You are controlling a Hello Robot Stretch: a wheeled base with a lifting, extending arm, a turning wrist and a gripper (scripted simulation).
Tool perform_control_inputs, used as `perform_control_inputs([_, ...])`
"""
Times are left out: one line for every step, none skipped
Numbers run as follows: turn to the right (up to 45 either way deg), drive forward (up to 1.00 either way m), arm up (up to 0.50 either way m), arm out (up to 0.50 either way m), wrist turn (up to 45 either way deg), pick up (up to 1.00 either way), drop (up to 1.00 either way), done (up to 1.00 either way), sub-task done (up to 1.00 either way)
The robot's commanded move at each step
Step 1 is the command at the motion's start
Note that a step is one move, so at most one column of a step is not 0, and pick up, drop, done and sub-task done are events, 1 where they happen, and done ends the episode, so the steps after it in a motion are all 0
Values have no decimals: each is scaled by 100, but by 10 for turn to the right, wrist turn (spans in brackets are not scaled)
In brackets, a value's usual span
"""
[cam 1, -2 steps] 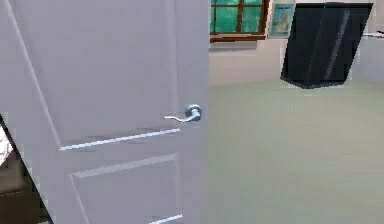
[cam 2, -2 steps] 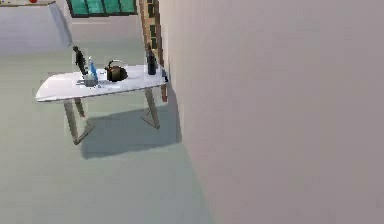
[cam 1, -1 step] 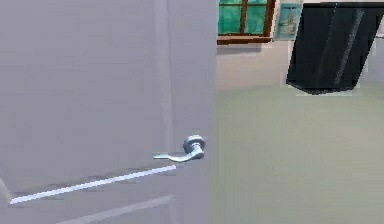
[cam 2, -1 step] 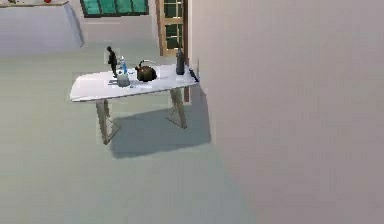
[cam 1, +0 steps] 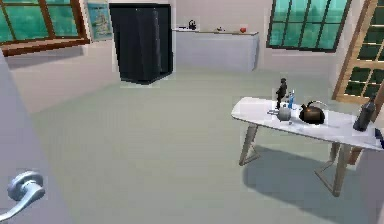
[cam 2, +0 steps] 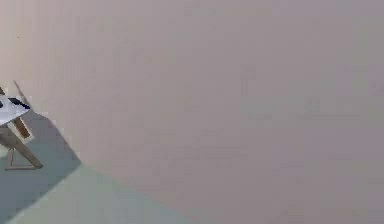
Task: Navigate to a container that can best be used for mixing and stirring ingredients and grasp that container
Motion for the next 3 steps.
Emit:
perform_control_inputs([30,0,0,0,0,0,0,0,0])
perform_control_inputs([0,85,0,0,0,0,0,0,0])
perform_control_inputs([240,0,0,0,0,0,0,0,0])
